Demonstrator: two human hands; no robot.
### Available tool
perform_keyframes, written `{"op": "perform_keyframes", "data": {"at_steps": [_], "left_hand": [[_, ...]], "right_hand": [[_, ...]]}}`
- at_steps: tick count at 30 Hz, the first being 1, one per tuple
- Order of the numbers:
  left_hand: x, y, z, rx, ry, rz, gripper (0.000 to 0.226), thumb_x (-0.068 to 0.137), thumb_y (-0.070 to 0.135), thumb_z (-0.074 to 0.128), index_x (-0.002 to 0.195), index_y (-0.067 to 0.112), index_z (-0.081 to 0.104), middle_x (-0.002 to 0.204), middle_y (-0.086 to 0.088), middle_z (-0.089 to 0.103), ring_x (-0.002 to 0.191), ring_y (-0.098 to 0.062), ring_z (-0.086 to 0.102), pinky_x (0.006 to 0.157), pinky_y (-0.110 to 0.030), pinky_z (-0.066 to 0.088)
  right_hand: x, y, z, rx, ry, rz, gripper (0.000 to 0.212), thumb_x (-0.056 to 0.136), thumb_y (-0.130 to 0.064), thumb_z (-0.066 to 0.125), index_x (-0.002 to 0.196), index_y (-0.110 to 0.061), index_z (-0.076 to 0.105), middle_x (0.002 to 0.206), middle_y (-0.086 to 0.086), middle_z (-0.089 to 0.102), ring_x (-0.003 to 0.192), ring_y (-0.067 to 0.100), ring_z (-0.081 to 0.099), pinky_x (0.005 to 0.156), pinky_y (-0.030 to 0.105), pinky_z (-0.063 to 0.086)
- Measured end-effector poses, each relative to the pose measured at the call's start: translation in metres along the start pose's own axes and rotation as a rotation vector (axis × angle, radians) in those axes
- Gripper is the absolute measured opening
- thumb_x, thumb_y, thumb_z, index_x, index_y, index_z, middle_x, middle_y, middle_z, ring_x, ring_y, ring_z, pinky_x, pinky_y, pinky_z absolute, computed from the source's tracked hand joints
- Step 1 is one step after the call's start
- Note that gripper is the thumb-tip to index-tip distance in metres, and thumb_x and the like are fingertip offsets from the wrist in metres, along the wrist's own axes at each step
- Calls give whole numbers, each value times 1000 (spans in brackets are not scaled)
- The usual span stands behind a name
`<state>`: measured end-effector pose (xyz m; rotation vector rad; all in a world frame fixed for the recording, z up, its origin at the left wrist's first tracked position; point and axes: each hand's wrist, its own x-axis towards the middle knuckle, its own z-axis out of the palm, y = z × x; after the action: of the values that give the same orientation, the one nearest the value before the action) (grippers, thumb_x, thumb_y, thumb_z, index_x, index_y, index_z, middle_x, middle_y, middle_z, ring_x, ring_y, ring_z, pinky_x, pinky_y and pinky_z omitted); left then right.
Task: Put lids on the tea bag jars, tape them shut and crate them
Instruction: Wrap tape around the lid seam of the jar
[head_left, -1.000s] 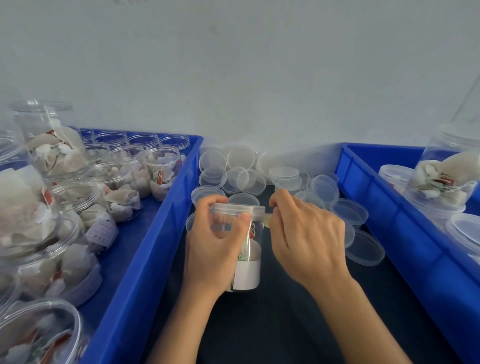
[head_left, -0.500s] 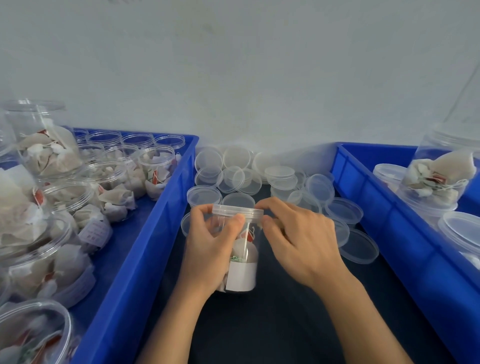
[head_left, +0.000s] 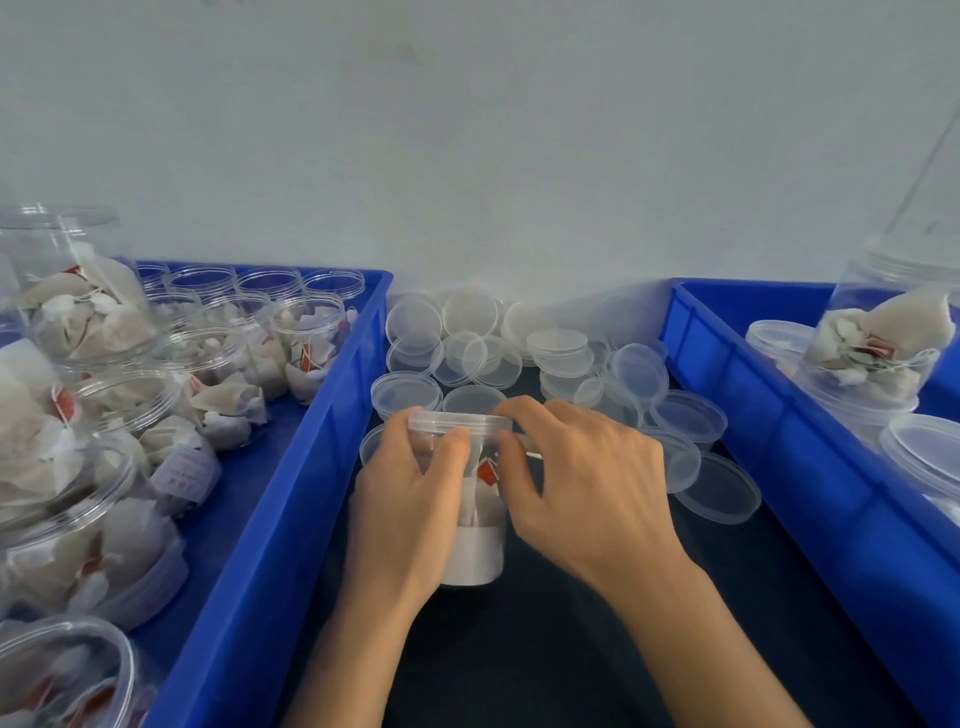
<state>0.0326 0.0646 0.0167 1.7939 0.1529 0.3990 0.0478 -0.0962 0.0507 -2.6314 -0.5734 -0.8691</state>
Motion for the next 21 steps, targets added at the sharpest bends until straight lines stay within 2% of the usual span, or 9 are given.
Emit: {"op": "perform_keyframes", "data": {"at_steps": [3,4,7,10,12,14,15,18,21], "left_hand": [[-2,1,1,21,34,5,93,72,85,60,152,41,42,112,23,70,101,8,66,87,-29,55],[-2,1,2,17,56,11,98,73,86,67,155,39,39,115,22,69,102,8,66,88,-28,54],[-2,3,5,-45,129,23,89,73,81,68,145,33,47,110,20,69,95,11,67,81,-24,53],[-2,5,7,-124,133,6,83,72,75,64,142,35,49,106,21,71,94,12,68,79,-23,51],[-3,5,7,-140,137,20,75,75,73,66,139,38,48,104,31,71,95,13,68,78,-21,49],[-3,6,7,-161,148,24,70,82,70,74,138,39,47,105,41,67,97,10,69,80,-23,51],[-2,5,7,-171,155,22,69,83,68,75,139,39,48,106,39,68,97,8,70,83,-25,53],[0,2,6,-176,152,36,66,82,63,66,139,38,48,108,34,70,97,2,72,86,-31,56],[0,0,6,-154,141,71,69,83,65,63,144,35,47,105,35,70,96,6,71,82,-24,53]], "right_hand": [[0,-9,2,-6,30,-3,23,103,-44,45,103,-33,65,69,-10,54,58,12,53,48,33,45],[0,-10,2,14,25,8,22,104,-45,44,109,-35,63,72,-12,55,59,11,54,48,32,44],[0,-6,5,129,-48,86,19,106,-48,43,122,-37,47,83,-16,61,66,7,57,51,29,40],[-1,-1,9,273,-160,139,16,107,-48,42,119,-38,39,79,-18,62,67,8,59,64,37,47],[1,0,9,364,-206,168,14,108,-50,43,116,-39,39,76,-28,63,70,5,61,69,37,48],[2,1,10,473,-240,211,11,107,-51,47,110,-42,41,83,-44,61,75,1,63,71,36,49],[3,3,10,545,-258,242,9,107,-51,49,107,-44,43,84,-43,63,75,0,66,72,36,51],[5,7,9,767,-285,330,7,106,-44,55,101,-46,51,78,-20,73,67,7,72,66,33,51],[6,9,9,861,-299,350,7,103,-38,60,97,-43,59,64,-9,68,53,10,58,58,37,50]]}}
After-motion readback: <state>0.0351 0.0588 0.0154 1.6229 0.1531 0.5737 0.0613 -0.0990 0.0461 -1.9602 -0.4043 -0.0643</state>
